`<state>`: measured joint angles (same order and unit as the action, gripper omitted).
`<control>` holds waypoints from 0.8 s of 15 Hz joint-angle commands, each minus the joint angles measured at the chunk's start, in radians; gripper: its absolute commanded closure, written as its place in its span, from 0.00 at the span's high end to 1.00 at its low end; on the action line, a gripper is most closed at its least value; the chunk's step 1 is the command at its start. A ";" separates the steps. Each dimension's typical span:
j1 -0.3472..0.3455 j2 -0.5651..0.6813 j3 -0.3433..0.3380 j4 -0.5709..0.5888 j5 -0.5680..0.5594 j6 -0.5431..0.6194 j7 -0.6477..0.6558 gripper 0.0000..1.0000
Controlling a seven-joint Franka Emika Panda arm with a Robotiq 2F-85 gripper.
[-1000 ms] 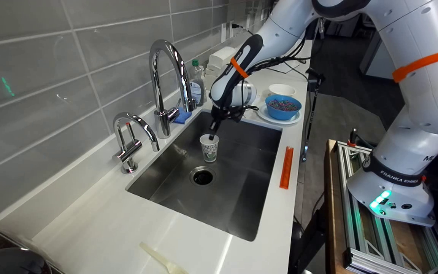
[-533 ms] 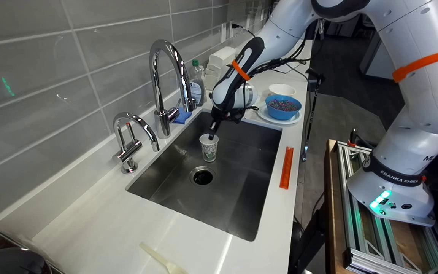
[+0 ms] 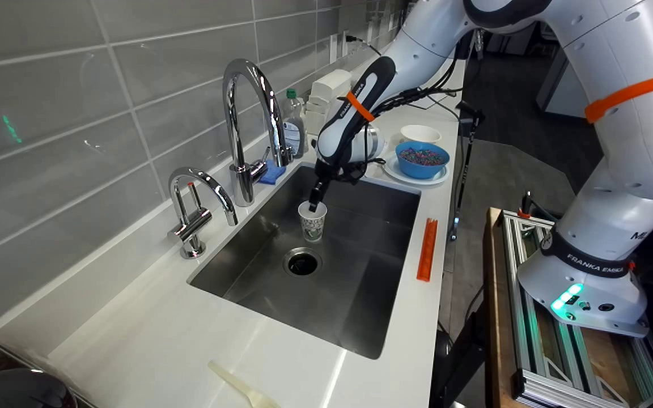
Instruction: Put the cup inside the sink then pour into it from the other cup
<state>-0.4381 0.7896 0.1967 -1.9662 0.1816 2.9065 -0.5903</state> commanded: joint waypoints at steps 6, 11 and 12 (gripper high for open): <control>-0.107 -0.064 0.092 -0.024 -0.028 -0.116 -0.026 1.00; -0.121 -0.154 0.110 -0.015 0.028 -0.319 -0.115 1.00; -0.111 -0.176 0.097 -0.015 0.039 -0.361 -0.119 1.00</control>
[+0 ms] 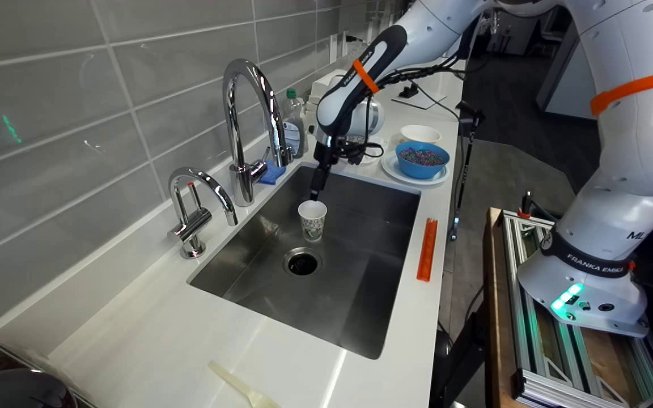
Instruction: Put the cup inside the sink then pour into it from the other cup
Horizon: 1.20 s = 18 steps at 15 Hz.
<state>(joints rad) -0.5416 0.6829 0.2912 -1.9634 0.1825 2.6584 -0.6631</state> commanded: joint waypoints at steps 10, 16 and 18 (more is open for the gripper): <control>0.155 -0.303 -0.226 -0.044 0.062 -0.292 0.108 1.00; 0.224 -0.418 -0.387 -0.113 -0.059 -0.107 0.289 1.00; 0.238 -0.447 -0.444 -0.141 -0.124 -0.045 0.371 1.00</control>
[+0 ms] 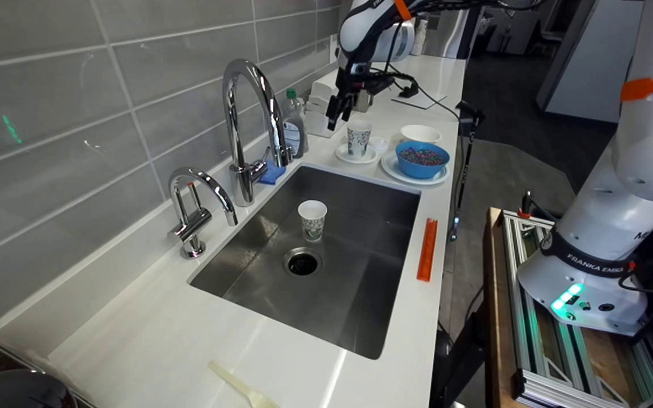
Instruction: Put the cup inside the sink then pour into it from the other cup
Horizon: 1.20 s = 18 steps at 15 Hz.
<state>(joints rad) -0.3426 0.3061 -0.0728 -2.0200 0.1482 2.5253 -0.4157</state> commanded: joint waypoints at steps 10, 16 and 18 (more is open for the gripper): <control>0.010 -0.111 -0.215 -0.151 -0.248 0.121 0.193 1.00; -0.036 -0.041 -0.192 -0.150 -0.185 0.235 0.090 1.00; -0.057 -0.008 -0.174 -0.144 -0.155 0.298 0.068 1.00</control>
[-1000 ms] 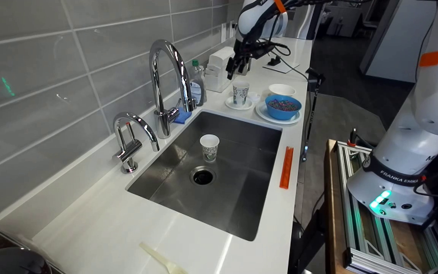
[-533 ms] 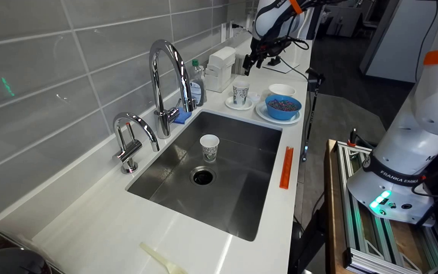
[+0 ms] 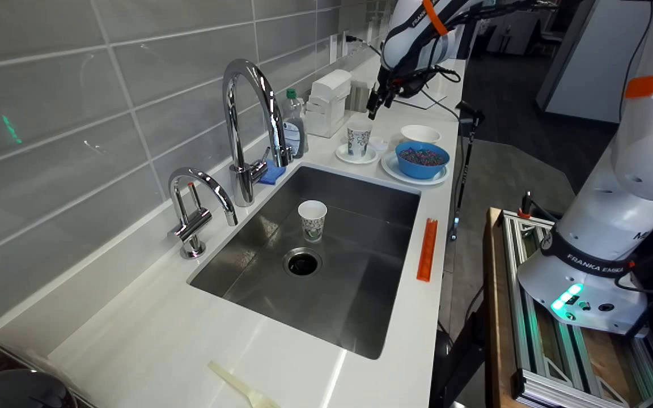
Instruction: Put the cup inside the sink then pour into it from the other cup
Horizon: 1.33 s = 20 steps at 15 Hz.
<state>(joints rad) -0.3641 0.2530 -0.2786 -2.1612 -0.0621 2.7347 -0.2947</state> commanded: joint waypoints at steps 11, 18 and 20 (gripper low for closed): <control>-0.135 0.162 0.119 0.029 0.113 0.276 -0.053 1.00; -0.184 0.200 0.171 0.051 0.136 0.294 -0.074 0.50; -0.195 0.212 0.188 0.062 0.134 0.291 -0.075 0.35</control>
<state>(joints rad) -0.5288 0.4292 -0.1279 -2.1295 0.0524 3.0232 -0.3485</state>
